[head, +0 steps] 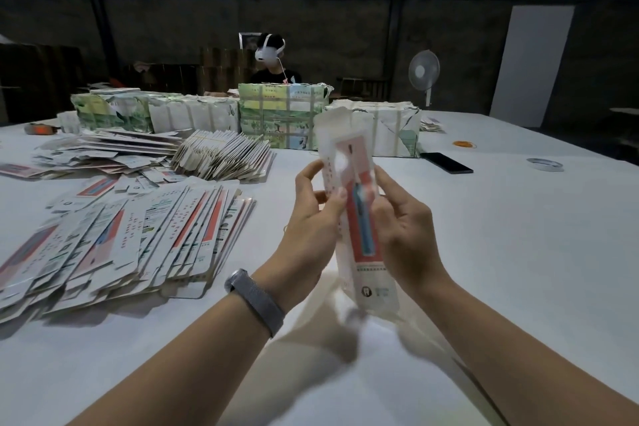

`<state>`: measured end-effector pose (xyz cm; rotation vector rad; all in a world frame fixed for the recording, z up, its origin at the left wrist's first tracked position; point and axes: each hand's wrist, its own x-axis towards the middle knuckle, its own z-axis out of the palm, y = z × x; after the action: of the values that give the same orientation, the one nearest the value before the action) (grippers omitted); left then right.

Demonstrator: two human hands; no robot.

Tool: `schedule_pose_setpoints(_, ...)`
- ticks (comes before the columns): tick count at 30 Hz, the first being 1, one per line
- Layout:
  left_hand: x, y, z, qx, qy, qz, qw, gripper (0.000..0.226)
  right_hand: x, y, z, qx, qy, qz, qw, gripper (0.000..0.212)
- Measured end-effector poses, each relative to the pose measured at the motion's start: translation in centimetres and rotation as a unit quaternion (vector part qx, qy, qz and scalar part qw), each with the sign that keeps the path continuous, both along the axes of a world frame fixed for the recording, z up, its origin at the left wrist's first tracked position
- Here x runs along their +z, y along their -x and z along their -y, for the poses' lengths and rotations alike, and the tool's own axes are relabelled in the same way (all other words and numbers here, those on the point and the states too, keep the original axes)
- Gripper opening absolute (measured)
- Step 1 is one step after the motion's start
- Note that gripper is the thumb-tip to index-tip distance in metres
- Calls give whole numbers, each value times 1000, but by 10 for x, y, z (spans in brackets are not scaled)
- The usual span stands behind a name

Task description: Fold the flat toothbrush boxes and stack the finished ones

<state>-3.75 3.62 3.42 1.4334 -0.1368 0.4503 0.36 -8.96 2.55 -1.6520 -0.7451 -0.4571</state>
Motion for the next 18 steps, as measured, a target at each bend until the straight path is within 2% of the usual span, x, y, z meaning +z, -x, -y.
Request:
schedule_pose_setpoints(3, -4, -5, -3, 38, -58, 41, 997, 46, 4, 0, 3, 69, -42, -43, 996, 50)
schedule_pose_setpoints(8, -6, -5, 0, 49, -71, 35, 996, 67, -1, 8, -12, 125, -70, -48, 989, 39)
schedule_pose_setpoints(12, -6, -4, 3, 26, -53, 43, 997, 53, -4, 4, -11, 94, -31, -12, 995, 41)
schedule_pose_setpoints(18, -4, -1, 5, 40, -63, 75, 994, 36, -1, -3, -9, 48, 27, 28, 998, 49)
